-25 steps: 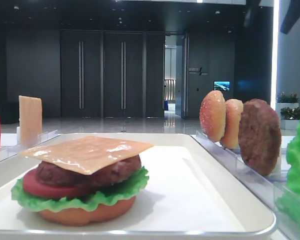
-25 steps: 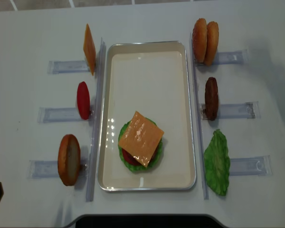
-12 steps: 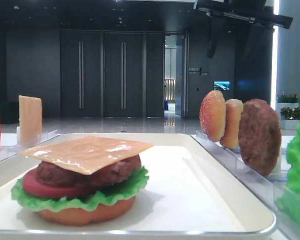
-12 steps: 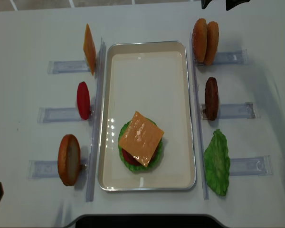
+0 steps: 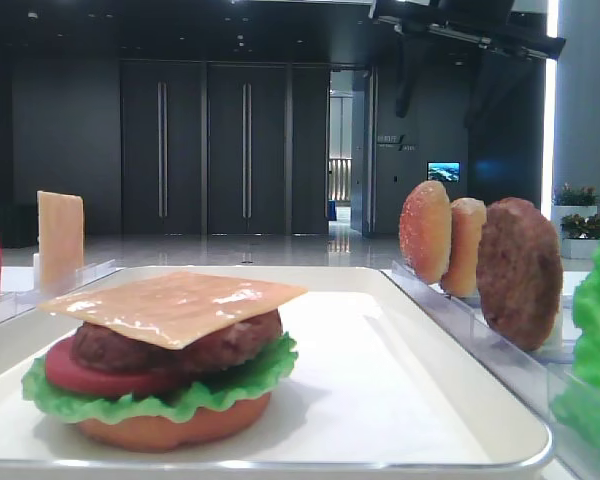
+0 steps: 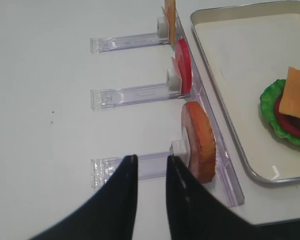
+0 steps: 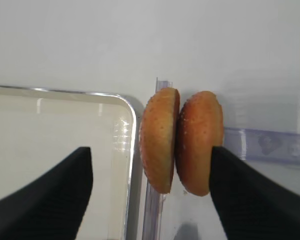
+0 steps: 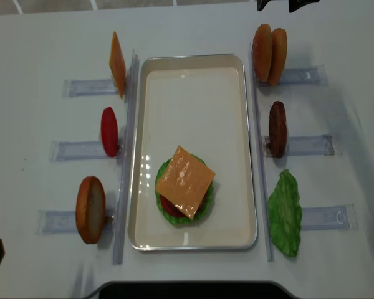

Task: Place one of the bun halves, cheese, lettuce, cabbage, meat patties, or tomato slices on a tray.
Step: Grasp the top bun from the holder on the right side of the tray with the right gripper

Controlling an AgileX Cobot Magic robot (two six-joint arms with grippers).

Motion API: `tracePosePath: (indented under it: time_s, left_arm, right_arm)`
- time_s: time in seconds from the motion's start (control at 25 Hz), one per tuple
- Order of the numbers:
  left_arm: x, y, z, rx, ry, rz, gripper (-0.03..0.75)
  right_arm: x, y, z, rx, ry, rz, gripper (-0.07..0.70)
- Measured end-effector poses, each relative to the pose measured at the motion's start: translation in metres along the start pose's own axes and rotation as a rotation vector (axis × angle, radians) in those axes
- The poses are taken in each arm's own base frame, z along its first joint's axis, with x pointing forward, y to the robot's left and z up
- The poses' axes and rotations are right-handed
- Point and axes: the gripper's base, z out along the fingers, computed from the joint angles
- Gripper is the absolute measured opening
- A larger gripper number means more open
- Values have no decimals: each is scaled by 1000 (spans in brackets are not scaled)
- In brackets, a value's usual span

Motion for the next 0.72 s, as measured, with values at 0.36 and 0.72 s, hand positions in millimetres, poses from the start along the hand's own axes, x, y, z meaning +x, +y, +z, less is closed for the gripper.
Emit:
tracePosePath:
  time_s: [0.36, 0.72]
  left_arm:
    - [0, 0, 0, 0, 0, 0, 149]
    - [0, 0, 0, 0, 0, 0, 149]
  right_arm:
    - [2, 9, 23, -5, 23, -12, 472]
    - [5, 6, 47, 8, 66, -8, 472]
